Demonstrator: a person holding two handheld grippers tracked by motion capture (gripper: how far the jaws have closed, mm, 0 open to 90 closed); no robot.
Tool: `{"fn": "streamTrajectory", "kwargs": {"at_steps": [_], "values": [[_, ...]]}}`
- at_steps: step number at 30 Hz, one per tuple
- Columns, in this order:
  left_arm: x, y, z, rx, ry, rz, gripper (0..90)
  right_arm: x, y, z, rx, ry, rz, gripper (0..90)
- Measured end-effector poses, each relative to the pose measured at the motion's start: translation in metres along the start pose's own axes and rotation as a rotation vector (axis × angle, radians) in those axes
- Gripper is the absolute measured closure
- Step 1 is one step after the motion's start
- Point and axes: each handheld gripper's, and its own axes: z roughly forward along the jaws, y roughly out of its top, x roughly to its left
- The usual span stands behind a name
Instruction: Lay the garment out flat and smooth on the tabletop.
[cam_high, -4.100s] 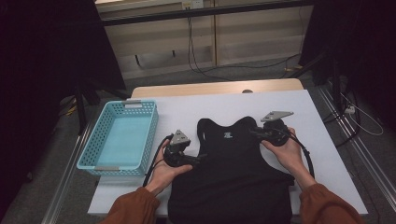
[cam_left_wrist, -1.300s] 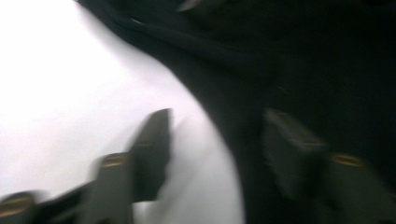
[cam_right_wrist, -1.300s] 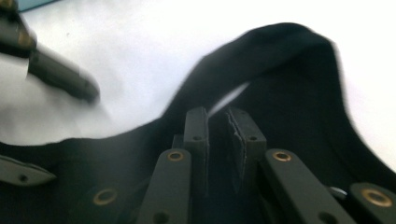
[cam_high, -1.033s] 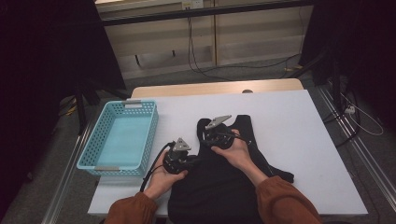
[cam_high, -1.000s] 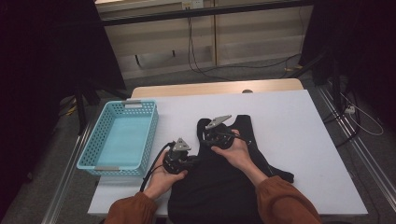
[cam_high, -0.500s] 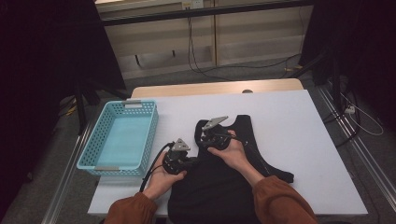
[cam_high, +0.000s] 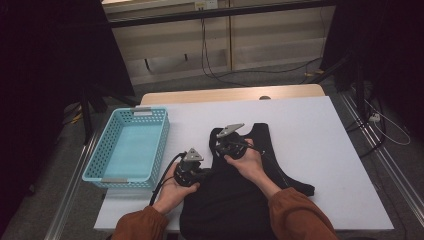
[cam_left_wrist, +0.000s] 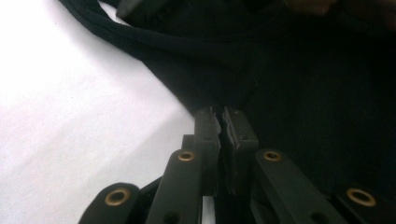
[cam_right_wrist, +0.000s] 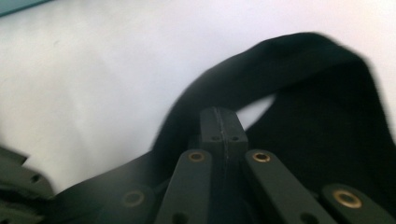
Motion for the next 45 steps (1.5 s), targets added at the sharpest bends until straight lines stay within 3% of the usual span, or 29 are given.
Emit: {"fn": "streamTrajectory", "kwargs": {"at_steps": [5, 6, 9, 15, 18, 22, 25, 30, 34, 45], "values": [[0.000, 0.000, 0.000, 0.002, 0.002, 0.006, 84.7, -0.006, 0.001, -0.001, -0.031, 0.021, 0.023, 89.4], [0.000, 0.000, 0.000, 0.002, 0.003, 0.007, 84.6, -0.005, 0.003, 0.000, -0.036, 0.031, 0.028, 82.9], [0.000, 0.000, 0.000, 0.002, 0.001, 0.008, 84.5, -0.001, 0.007, 0.003, -0.035, 0.021, 0.019, 74.0], [0.000, 0.000, 0.000, 0.007, 0.000, 0.020, 83.9, 0.001, 0.009, 0.015, -0.013, 0.004, 0.032, 67.2], [0.001, 0.000, 0.000, 0.004, -0.005, 0.013, 83.8, 0.002, 0.008, 0.015, -0.008, -0.001, 0.031, 70.4], [0.000, 0.000, 0.000, 0.004, -0.001, 0.010, 83.7, 0.005, 0.008, 0.016, -0.006, 0.040, 0.039, 87.5], [0.000, 0.000, 0.000, 0.002, -0.002, 0.007, 83.8, 0.005, 0.008, 0.016, -0.010, 0.041, 0.050, 89.0], [0.001, 0.000, 0.000, 0.002, -0.009, 0.002, 83.9, 0.008, 0.009, 0.013, -0.007, -0.019, -0.002, 89.7], [0.001, 0.000, 0.000, 0.001, -0.005, 0.003, 83.9, -0.003, 0.008, 0.004, -0.020, -0.043, 0.029, 89.8], [0.002, 0.001, -0.002, -0.012, -0.013, -0.010, 79.6, -0.030, 0.005, -0.020, -0.029, -0.145, 0.034, 89.9]]}}
